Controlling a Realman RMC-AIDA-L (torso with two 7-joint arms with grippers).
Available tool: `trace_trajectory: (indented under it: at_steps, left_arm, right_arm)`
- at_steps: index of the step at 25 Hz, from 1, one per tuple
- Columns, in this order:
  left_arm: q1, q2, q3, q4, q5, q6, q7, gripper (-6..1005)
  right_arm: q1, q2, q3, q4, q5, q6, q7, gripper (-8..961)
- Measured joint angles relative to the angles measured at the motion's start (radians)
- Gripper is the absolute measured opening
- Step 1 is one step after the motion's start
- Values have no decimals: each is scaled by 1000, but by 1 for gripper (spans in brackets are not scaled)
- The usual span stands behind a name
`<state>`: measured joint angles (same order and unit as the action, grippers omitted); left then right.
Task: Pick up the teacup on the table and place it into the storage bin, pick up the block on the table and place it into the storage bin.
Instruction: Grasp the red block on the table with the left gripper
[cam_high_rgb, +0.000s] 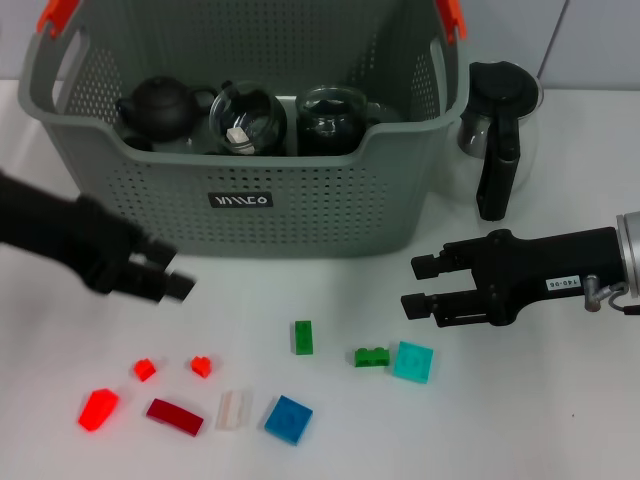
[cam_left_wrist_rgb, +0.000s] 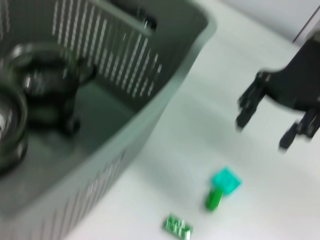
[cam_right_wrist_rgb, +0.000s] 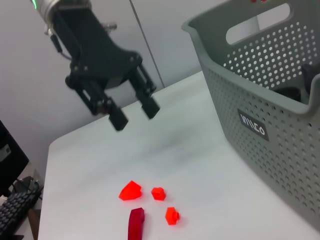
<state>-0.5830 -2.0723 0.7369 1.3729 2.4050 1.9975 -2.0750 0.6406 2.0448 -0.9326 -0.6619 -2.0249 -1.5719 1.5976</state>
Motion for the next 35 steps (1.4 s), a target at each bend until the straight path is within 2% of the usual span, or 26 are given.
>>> trace_trajectory:
  at_steps: [7,8,17,24,29,35]
  left_arm:
    - [5,-11,36,19,147,30,-93,519]
    - [6,-16,75,42,196,36,-140,519]
    - [-5,-44,228,69,401,43,-274,518]
    - [-15,-63,381,43,448,28,-371,518]
    - [-16,-62,446,-1,450,-24,-440,517]
    - [-31,-52,476,-62,453,-54,-516,517]
  right_arm:
    - [0,0,0,-4,0,1,1,643]
    - [0,0,-1,-4,0,2,1,643]
    - [-7,0,-1,-5,0,3,-5,644]
    - [-7,-1,-2,-4,0,8,-10,644]
    - [-7,-1,-5,-1,0,15,-11,642]
    - [-7,-2,-7,1,-2,20,-12,642]
